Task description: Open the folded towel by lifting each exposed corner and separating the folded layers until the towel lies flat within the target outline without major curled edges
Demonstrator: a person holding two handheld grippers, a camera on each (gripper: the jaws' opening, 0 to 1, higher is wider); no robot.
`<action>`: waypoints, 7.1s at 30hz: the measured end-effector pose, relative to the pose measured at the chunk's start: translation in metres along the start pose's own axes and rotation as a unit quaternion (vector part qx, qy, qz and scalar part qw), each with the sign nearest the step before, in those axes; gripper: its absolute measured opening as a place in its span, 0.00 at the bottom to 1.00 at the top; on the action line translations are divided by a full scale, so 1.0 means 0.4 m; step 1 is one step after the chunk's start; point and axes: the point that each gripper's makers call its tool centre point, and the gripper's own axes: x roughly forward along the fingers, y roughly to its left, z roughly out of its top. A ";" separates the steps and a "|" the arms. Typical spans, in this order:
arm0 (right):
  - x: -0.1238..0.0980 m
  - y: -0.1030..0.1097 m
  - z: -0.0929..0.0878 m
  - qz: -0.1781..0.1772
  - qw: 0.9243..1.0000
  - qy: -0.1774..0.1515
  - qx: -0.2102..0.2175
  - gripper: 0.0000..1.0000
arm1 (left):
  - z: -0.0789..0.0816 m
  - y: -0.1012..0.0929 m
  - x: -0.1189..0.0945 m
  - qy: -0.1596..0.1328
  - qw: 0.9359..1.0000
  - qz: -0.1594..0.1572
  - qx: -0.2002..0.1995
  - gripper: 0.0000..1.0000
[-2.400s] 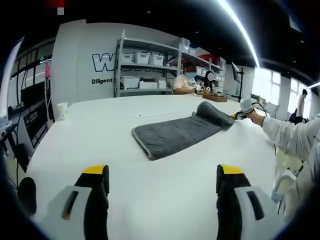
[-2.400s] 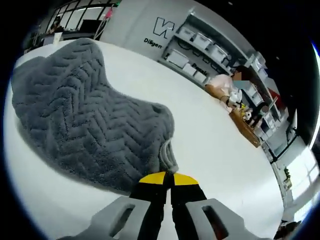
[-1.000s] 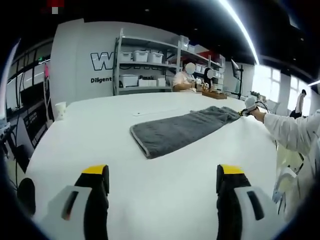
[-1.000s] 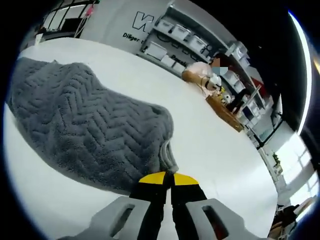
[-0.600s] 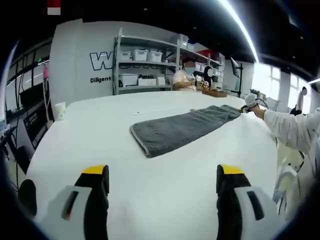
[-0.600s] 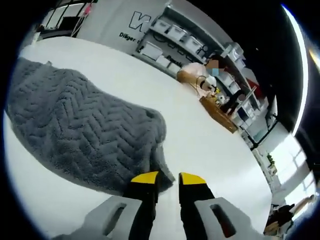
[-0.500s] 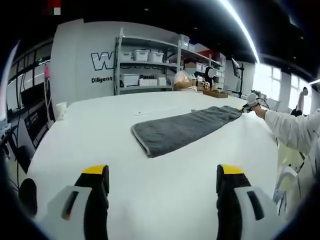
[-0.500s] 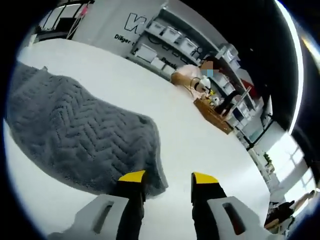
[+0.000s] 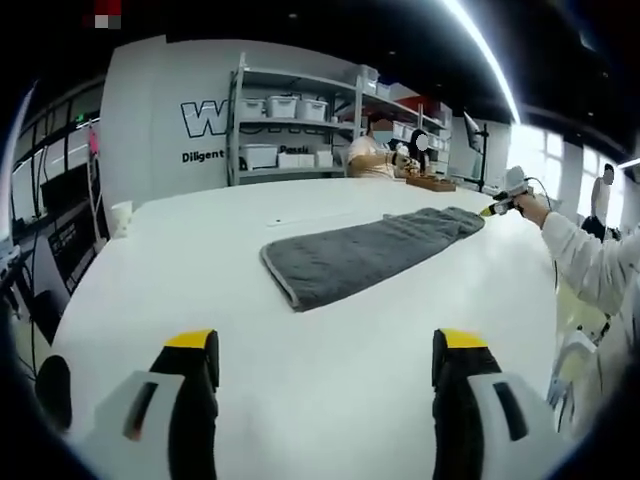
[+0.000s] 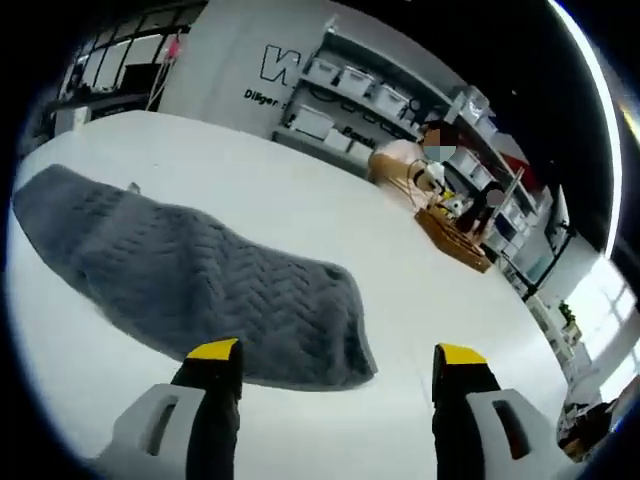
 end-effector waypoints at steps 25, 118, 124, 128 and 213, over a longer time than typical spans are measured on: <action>-0.221 0.223 0.049 0.154 0.983 -0.103 0.017 0.99 | 0.054 -0.017 0.088 0.006 1.000 0.011 0.019 0.78; -0.282 0.391 -0.051 0.257 0.960 -0.103 -0.046 0.97 | -0.024 0.192 0.219 0.047 0.996 0.076 0.011 0.05; -0.284 0.392 -0.049 0.257 0.960 -0.102 -0.047 0.97 | -0.037 0.234 0.188 0.048 0.995 0.092 0.002 0.05; -0.288 0.389 -0.046 0.256 0.960 -0.104 -0.046 0.98 | -0.046 0.254 0.166 0.053 0.994 0.100 -0.003 0.05; -0.162 0.300 0.029 0.250 0.962 -0.047 -0.100 0.95 | -0.031 0.047 -0.093 0.033 0.998 0.051 0.003 0.98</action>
